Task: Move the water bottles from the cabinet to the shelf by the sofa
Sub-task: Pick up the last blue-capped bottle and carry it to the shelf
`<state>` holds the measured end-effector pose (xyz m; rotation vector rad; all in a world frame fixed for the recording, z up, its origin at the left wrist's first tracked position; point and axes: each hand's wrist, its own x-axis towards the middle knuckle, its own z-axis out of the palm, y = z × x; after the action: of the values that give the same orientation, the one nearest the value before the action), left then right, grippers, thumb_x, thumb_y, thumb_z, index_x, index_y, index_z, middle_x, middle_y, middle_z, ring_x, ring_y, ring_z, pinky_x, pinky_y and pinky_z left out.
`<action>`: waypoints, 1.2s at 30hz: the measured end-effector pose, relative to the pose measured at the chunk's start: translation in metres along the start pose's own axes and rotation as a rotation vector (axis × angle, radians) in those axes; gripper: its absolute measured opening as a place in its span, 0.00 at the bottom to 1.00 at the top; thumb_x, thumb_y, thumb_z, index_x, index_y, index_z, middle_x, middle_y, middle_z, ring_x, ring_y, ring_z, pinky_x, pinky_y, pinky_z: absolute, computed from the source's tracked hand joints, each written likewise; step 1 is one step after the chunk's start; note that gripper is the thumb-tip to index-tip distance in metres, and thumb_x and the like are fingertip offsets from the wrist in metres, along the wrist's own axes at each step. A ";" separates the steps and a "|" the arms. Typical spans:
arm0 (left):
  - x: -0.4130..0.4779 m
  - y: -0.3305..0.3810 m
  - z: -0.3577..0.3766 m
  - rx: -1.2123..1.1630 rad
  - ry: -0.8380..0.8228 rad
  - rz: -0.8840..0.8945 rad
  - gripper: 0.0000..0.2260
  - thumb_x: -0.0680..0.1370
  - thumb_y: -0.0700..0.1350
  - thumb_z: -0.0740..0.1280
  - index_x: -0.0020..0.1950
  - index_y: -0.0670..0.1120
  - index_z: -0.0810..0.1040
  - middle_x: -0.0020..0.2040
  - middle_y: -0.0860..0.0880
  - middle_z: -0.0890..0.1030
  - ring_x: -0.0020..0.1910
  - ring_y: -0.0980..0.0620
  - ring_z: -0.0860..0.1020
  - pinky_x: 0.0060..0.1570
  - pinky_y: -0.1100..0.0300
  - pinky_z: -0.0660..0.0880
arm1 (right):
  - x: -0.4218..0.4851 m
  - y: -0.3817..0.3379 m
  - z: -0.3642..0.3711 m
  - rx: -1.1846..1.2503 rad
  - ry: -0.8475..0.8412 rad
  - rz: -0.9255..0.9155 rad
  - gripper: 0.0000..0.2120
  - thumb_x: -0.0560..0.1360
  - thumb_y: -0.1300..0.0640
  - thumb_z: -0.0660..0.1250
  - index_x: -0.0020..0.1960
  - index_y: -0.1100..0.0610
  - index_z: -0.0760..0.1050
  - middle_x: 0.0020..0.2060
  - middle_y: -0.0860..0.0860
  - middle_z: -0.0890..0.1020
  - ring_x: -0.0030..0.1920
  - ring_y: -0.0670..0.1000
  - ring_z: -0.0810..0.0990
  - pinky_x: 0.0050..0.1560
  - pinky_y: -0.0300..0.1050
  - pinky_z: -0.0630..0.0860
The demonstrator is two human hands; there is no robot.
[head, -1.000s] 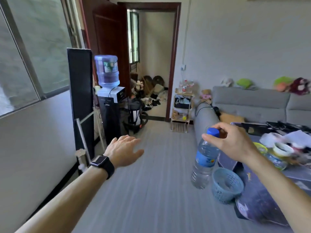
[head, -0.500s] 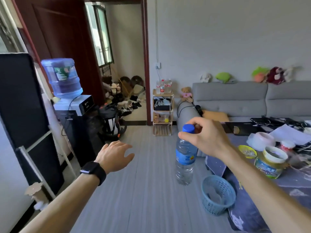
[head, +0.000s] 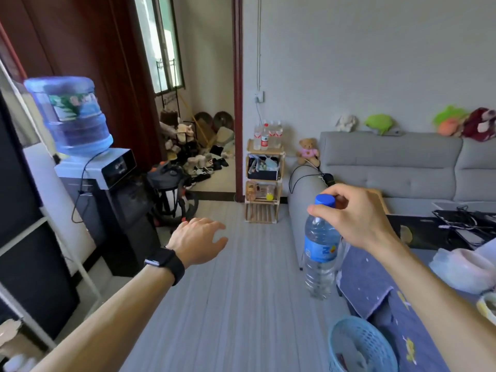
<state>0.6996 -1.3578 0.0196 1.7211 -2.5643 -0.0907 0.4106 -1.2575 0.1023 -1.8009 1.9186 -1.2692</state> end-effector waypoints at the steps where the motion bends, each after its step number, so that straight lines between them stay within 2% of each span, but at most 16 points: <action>1: 0.022 -0.003 0.002 -0.016 0.002 0.007 0.21 0.80 0.61 0.58 0.71 0.58 0.70 0.70 0.54 0.73 0.68 0.50 0.70 0.67 0.51 0.68 | 0.019 0.006 0.005 0.004 0.005 -0.004 0.07 0.66 0.53 0.78 0.36 0.51 0.80 0.28 0.40 0.78 0.31 0.41 0.73 0.33 0.32 0.68; 4: 0.100 -0.017 0.003 -0.003 0.017 0.035 0.20 0.80 0.59 0.58 0.72 0.59 0.69 0.69 0.54 0.73 0.68 0.50 0.71 0.67 0.51 0.68 | 0.081 0.024 0.019 0.013 0.025 -0.014 0.08 0.65 0.51 0.79 0.36 0.51 0.80 0.28 0.42 0.79 0.31 0.42 0.74 0.33 0.34 0.68; 8: 0.205 -0.032 -0.006 0.008 0.034 0.045 0.20 0.80 0.59 0.58 0.72 0.59 0.69 0.69 0.54 0.73 0.69 0.50 0.70 0.68 0.51 0.67 | 0.171 0.052 0.034 0.046 0.063 0.034 0.11 0.63 0.46 0.77 0.37 0.50 0.80 0.31 0.47 0.80 0.32 0.46 0.74 0.39 0.46 0.75; 11: 0.278 -0.037 -0.011 0.014 0.031 0.052 0.20 0.80 0.58 0.58 0.71 0.58 0.69 0.69 0.53 0.73 0.69 0.49 0.70 0.68 0.51 0.67 | 0.233 0.076 0.047 0.082 0.054 0.072 0.10 0.62 0.45 0.76 0.40 0.47 0.80 0.31 0.46 0.80 0.32 0.47 0.75 0.40 0.54 0.81; 13: 0.322 -0.037 -0.008 0.012 0.017 0.059 0.20 0.80 0.58 0.58 0.71 0.58 0.70 0.69 0.53 0.73 0.68 0.49 0.70 0.67 0.51 0.68 | 0.272 0.095 0.058 0.079 0.051 0.074 0.09 0.63 0.46 0.77 0.41 0.46 0.80 0.32 0.44 0.81 0.33 0.48 0.77 0.42 0.56 0.81; 16: 0.391 -0.037 0.000 0.006 0.014 0.076 0.19 0.80 0.58 0.58 0.70 0.59 0.71 0.68 0.53 0.74 0.67 0.49 0.71 0.66 0.51 0.68 | 0.334 0.129 0.081 0.067 0.041 0.078 0.09 0.64 0.47 0.79 0.40 0.46 0.80 0.32 0.44 0.82 0.32 0.49 0.78 0.44 0.55 0.81; 21: 0.505 -0.045 0.017 0.012 0.029 0.052 0.19 0.79 0.57 0.58 0.70 0.58 0.72 0.67 0.54 0.75 0.66 0.50 0.72 0.65 0.51 0.69 | 0.443 0.191 0.120 0.092 0.003 0.049 0.13 0.59 0.42 0.74 0.40 0.47 0.80 0.32 0.45 0.82 0.37 0.50 0.80 0.43 0.54 0.81; 24: 0.563 -0.052 0.022 -0.001 -0.022 -0.004 0.19 0.80 0.57 0.58 0.70 0.58 0.71 0.67 0.53 0.75 0.66 0.49 0.72 0.64 0.51 0.69 | 0.500 0.227 0.135 0.123 -0.017 0.057 0.12 0.60 0.45 0.74 0.38 0.51 0.80 0.32 0.48 0.81 0.37 0.51 0.79 0.40 0.44 0.76; 27: 0.613 -0.059 0.030 0.001 -0.049 -0.059 0.19 0.80 0.57 0.57 0.70 0.58 0.71 0.66 0.53 0.75 0.66 0.50 0.72 0.63 0.52 0.70 | 0.555 0.260 0.153 0.144 -0.058 0.060 0.09 0.63 0.49 0.78 0.37 0.50 0.80 0.31 0.45 0.81 0.33 0.45 0.76 0.35 0.33 0.70; 30: 0.661 -0.068 0.039 -0.003 -0.079 -0.081 0.19 0.80 0.57 0.58 0.70 0.58 0.71 0.66 0.53 0.75 0.65 0.49 0.73 0.62 0.52 0.71 | 0.610 0.292 0.175 0.135 -0.095 0.078 0.08 0.66 0.55 0.79 0.38 0.50 0.79 0.32 0.44 0.81 0.33 0.43 0.75 0.36 0.35 0.71; 33: 0.717 -0.084 0.051 -0.014 -0.107 -0.105 0.18 0.80 0.57 0.58 0.70 0.58 0.72 0.67 0.53 0.75 0.65 0.49 0.73 0.63 0.51 0.71 | 0.662 0.319 0.200 0.119 -0.107 0.097 0.08 0.64 0.51 0.78 0.38 0.48 0.79 0.33 0.43 0.81 0.35 0.45 0.77 0.39 0.41 0.74; 36: 0.778 -0.095 0.067 -0.017 -0.142 -0.107 0.18 0.80 0.57 0.58 0.69 0.58 0.72 0.66 0.53 0.75 0.64 0.50 0.74 0.61 0.52 0.72 | 0.712 0.347 0.224 0.099 -0.099 0.119 0.09 0.61 0.45 0.75 0.39 0.46 0.79 0.35 0.42 0.82 0.37 0.45 0.79 0.40 0.41 0.75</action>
<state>0.4877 -2.1128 -0.0461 1.9112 -2.5555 -0.2471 0.1570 -2.0335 -0.0004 -1.6442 1.8460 -1.1906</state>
